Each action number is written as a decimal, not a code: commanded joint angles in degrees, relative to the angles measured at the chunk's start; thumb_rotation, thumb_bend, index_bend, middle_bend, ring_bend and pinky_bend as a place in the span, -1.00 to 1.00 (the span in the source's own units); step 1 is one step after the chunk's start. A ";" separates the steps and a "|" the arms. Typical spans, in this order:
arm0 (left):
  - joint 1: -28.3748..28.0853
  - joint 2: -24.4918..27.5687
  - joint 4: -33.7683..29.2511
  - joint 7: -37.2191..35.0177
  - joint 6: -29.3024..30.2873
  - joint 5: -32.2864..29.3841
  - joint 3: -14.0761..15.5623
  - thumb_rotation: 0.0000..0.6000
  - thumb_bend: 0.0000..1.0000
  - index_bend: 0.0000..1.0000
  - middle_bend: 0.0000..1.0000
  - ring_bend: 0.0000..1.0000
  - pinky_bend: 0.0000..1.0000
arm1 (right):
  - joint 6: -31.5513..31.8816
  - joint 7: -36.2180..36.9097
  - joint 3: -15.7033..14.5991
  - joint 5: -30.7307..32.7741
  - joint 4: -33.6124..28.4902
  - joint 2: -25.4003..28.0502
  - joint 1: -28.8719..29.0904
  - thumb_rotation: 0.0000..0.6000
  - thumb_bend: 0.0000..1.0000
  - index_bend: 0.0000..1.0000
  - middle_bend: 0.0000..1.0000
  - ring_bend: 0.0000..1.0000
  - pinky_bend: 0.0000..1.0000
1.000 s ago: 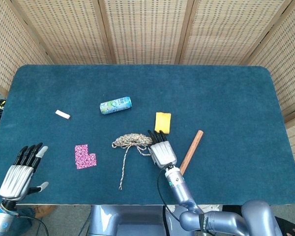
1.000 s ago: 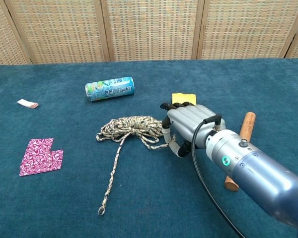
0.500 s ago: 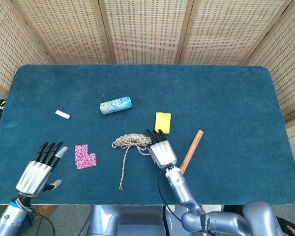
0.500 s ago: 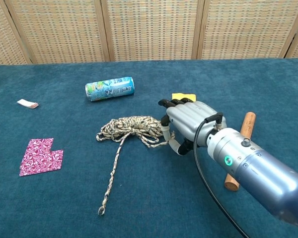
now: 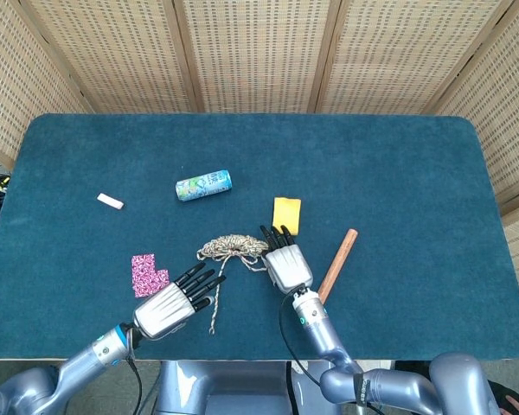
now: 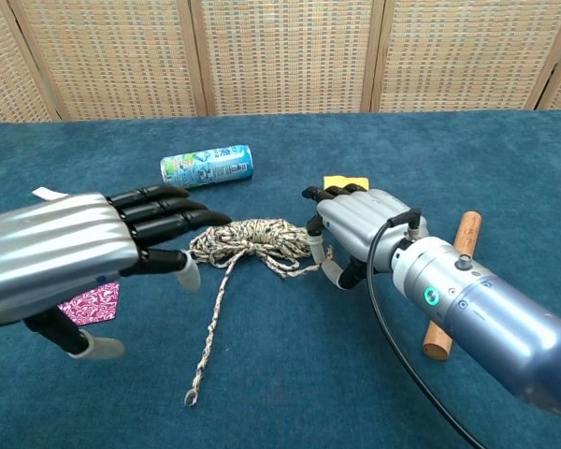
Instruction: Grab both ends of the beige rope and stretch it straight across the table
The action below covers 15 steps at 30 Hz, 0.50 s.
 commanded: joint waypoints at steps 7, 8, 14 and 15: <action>-3.54 -4.23 3.87 2.29 -3.29 0.49 1.45 1.00 -0.79 -0.20 -1.00 -1.00 -1.00 | -0.37 -0.57 0.30 0.02 -0.30 0.16 0.11 1.00 -0.05 0.33 -0.99 -1.00 -1.00; -3.66 -4.35 4.06 2.71 -3.46 0.44 1.63 1.00 -0.78 -0.20 -1.00 -1.00 -1.00 | -0.38 -0.64 0.31 0.03 -0.31 0.16 0.11 1.00 -0.05 0.33 -0.99 -1.00 -1.00; -4.36 -5.63 5.31 3.79 -4.70 -0.82 2.48 1.00 -0.68 -0.14 -1.00 -1.00 -1.00 | -0.55 -1.06 0.54 0.42 -0.15 -0.04 0.10 1.00 -0.04 0.34 -0.98 -1.00 -1.00; -4.50 -5.82 5.50 4.01 -4.87 -0.99 2.54 1.00 -0.68 -0.14 -1.00 -1.00 -1.00 | -0.56 -1.12 0.55 0.49 -0.14 -0.05 0.08 1.00 -0.04 0.34 -0.98 -1.00 -1.00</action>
